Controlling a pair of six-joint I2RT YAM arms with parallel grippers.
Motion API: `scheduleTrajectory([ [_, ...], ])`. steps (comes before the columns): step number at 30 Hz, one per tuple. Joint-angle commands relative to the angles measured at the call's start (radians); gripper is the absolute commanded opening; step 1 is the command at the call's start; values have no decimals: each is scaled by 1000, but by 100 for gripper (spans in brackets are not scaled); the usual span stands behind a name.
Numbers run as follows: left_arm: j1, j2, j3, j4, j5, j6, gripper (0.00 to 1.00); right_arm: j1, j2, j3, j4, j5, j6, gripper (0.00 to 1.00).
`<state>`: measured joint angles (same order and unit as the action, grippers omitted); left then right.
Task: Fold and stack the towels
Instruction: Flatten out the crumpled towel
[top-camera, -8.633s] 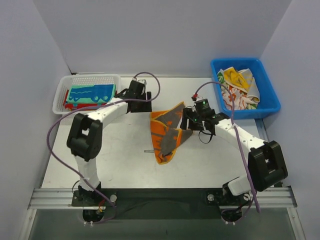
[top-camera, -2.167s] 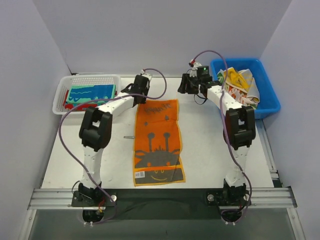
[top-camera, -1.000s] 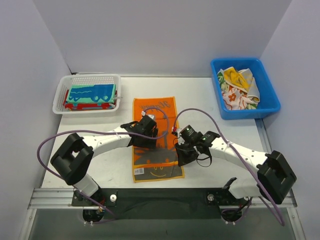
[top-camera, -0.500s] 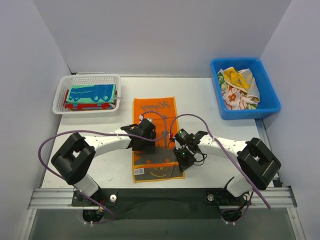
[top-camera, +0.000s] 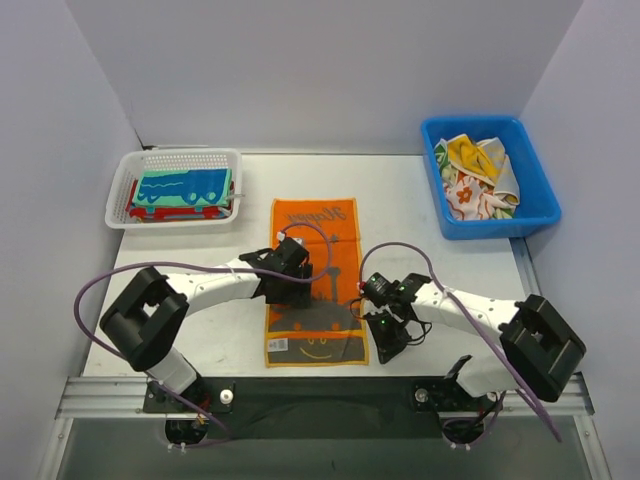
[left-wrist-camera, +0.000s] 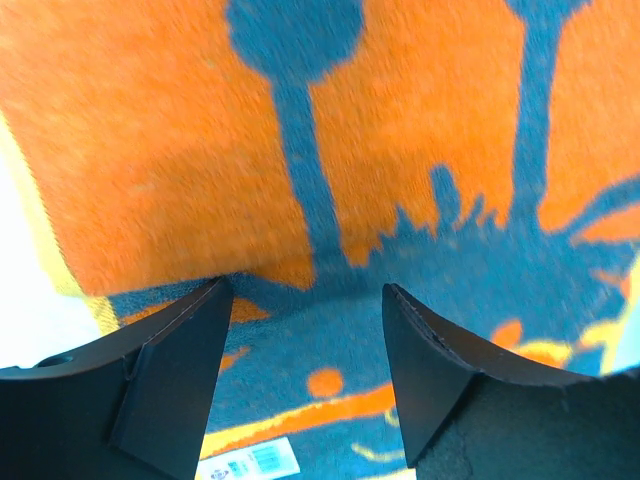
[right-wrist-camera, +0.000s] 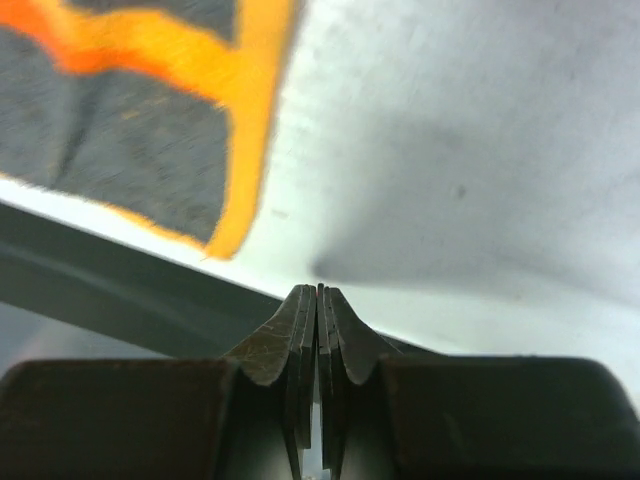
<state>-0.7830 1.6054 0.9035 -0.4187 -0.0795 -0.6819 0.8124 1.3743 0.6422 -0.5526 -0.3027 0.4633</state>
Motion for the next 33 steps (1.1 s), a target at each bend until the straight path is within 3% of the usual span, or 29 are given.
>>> scheduleTrajectory([
  [1,-18,-38,-38,-28,135,-41,73,21,-114,31,-87,5,23,2],
  [7,-41,-252,-31,-101,87,-36,82,-16,-182,230,-83,98,-58,10],
  [11,-39,-300,-35,-158,99,-10,81,-135,-101,333,-24,119,-118,10],
  [15,3,-306,-51,-167,55,4,80,-179,24,433,124,120,-159,12],
  [19,123,-257,30,-125,9,56,78,-188,217,571,198,122,-186,16],
  [22,191,-121,131,-92,12,110,76,-188,327,609,243,169,-198,16],
  [26,206,22,253,-88,37,166,73,-188,431,620,267,159,-198,16],
  [33,223,178,273,-72,70,180,71,-190,500,565,267,119,-184,16],
])
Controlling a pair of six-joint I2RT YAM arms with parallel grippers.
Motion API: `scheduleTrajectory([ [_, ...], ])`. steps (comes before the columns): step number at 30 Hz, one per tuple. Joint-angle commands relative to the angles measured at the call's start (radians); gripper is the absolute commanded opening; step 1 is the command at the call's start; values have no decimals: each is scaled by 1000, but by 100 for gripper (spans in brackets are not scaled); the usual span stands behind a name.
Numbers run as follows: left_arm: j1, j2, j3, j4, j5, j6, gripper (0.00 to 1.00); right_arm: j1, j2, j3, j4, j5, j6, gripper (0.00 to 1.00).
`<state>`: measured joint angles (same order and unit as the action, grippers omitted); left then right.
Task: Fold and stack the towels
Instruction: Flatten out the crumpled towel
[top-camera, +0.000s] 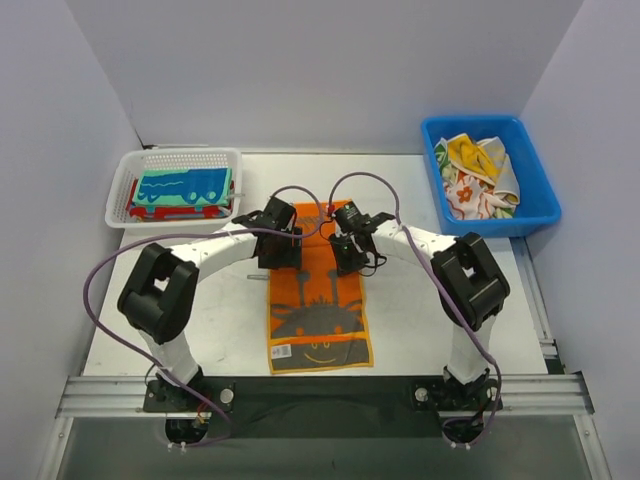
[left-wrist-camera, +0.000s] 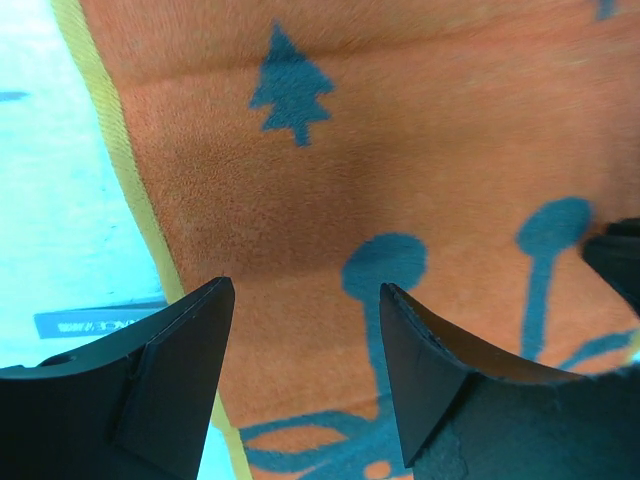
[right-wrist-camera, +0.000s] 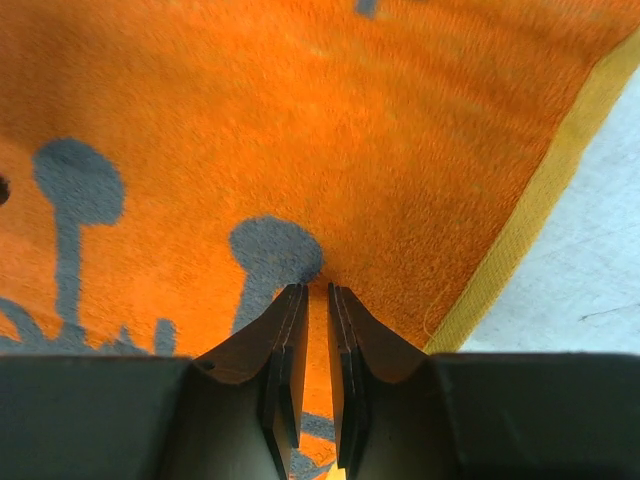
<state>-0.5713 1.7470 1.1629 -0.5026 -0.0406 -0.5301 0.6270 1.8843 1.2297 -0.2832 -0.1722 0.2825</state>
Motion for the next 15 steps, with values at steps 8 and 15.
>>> scheduleTrajectory([
  [8,-7,-43,-207,10,125,-25,70,10,-108,-176,-85,-87,47,15],
  [15,-79,-242,-249,-71,145,-41,75,57,-243,-177,-211,-124,-2,15],
])
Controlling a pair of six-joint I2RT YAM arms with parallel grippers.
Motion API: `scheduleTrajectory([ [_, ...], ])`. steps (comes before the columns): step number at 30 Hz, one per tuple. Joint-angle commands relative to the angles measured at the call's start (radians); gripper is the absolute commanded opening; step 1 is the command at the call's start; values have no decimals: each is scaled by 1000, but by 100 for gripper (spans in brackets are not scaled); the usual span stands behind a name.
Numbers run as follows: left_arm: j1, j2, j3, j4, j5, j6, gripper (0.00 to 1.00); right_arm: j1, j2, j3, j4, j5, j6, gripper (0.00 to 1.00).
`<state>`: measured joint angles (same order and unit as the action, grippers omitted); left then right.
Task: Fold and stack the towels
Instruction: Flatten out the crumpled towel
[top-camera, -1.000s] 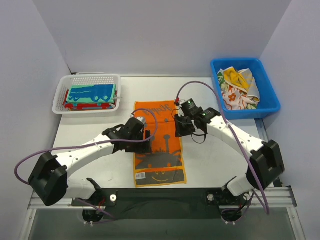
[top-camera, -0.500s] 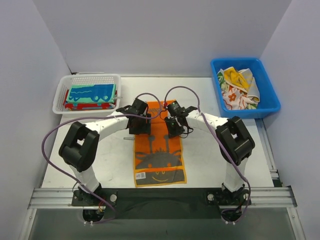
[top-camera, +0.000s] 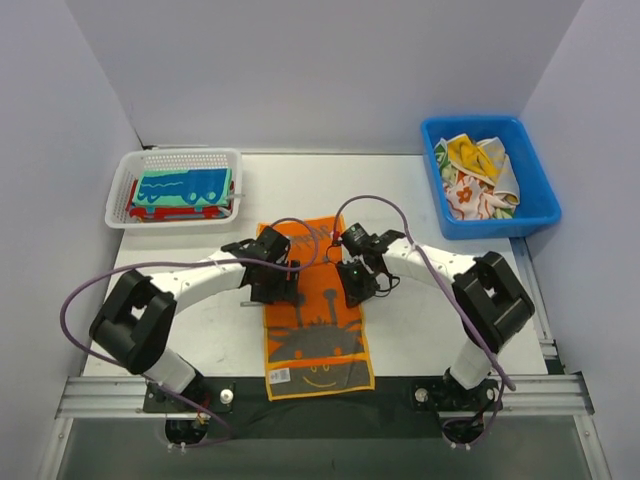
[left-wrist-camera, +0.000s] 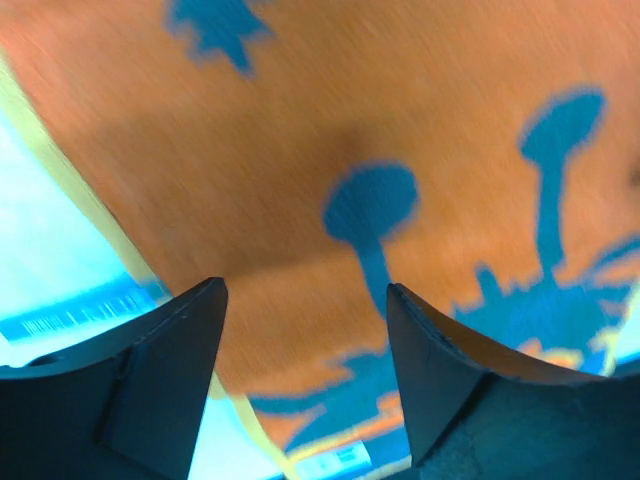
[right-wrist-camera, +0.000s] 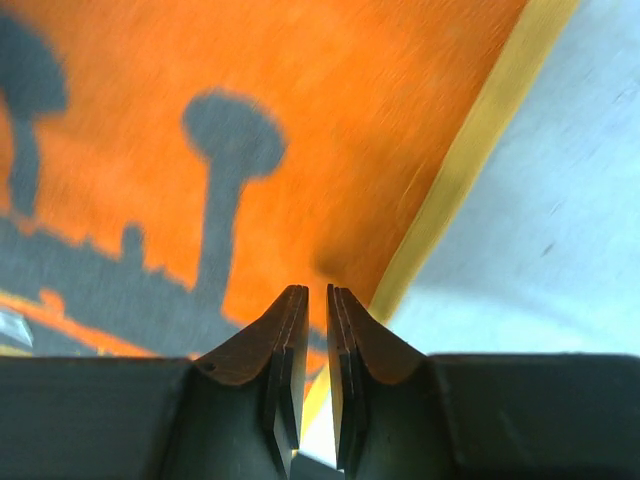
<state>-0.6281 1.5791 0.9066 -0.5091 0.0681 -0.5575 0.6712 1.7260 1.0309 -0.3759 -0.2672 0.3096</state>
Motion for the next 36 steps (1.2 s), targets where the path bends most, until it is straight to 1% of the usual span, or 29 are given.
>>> scheduleTrajectory([
  [1,-19,-102,32,-71,36,-12,76,13,-97,35,-138,-24,-41,16],
  [2,-15,-111,53,-81,30,8,78,11,-109,76,-147,-12,-68,18],
  [4,2,-113,119,-133,-33,39,82,-10,-137,128,-159,22,-105,21],
  [5,34,-107,188,-149,-60,80,83,-24,-140,179,-161,31,-125,28],
  [6,53,-97,219,-169,-118,99,83,-39,-137,211,-161,43,-163,33],
  [7,77,-73,250,-175,-137,117,84,-70,-128,240,-161,55,-179,38],
  [8,115,-58,286,-175,-155,152,84,-87,-117,271,-161,66,-200,44],
  [9,134,-36,342,-171,-198,169,84,-102,-88,332,-159,65,-219,48],
  [11,163,40,408,-170,-224,217,83,-146,-48,394,-155,59,-253,55],
  [12,185,70,469,-169,-237,229,83,-159,-8,446,-152,59,-262,58],
  [13,191,128,495,-169,-247,240,83,-168,10,468,-146,57,-277,59],
  [14,195,159,521,-169,-260,258,81,-185,30,488,-132,56,-283,63],
  [16,208,240,598,-167,-284,272,78,-197,81,546,-123,56,-300,67],
  [19,225,344,693,-167,-324,303,73,-225,151,596,-63,45,-302,67],
  [22,243,427,757,-167,-347,323,70,-246,222,653,-29,28,-339,63],
  [23,246,444,770,-169,-350,329,68,-249,242,669,-24,26,-349,59],
  [28,260,528,822,-169,-376,341,66,-260,359,738,0,16,-357,49],
  [32,266,574,847,-169,-361,349,66,-260,428,764,25,6,-353,48],
  [36,266,610,844,-169,-349,350,65,-259,463,784,43,3,-337,48],
])
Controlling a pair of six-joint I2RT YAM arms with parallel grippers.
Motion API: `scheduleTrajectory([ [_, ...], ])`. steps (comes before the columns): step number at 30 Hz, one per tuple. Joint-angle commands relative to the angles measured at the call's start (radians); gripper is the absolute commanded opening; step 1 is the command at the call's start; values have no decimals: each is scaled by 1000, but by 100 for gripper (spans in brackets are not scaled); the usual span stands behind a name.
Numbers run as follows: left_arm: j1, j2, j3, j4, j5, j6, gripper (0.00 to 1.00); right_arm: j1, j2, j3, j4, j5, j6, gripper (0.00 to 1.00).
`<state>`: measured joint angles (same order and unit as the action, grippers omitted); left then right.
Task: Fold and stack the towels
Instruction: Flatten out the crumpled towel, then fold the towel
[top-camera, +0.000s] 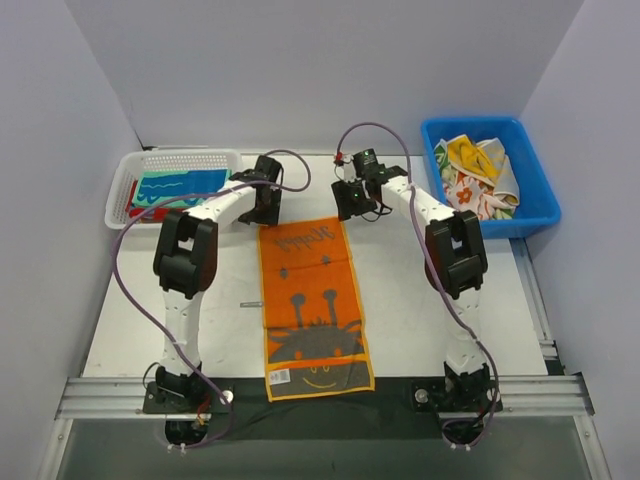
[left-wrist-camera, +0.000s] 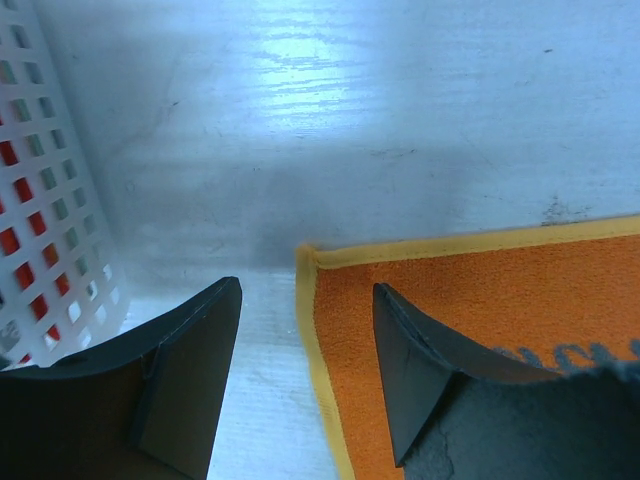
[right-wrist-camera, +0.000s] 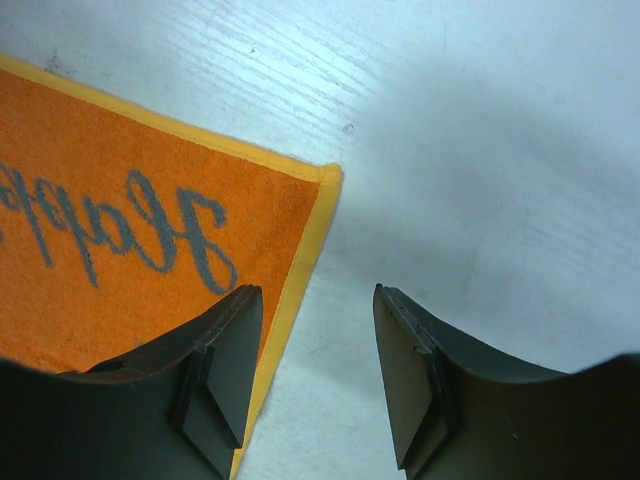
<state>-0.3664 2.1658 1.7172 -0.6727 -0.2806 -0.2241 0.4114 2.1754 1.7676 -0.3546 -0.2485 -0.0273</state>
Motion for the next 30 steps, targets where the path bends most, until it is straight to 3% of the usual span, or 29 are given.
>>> scheduleTrajectory([
  [1,4,26,32,-5,0,17,66,0,18,49,34,-15,6,48],
  [14,17,60,-21,-4,30,12,55,35,116,125,54,61,0,53],
  [30,17,60,-53,-5,63,25,50,95,228,240,-3,141,-57,48],
])
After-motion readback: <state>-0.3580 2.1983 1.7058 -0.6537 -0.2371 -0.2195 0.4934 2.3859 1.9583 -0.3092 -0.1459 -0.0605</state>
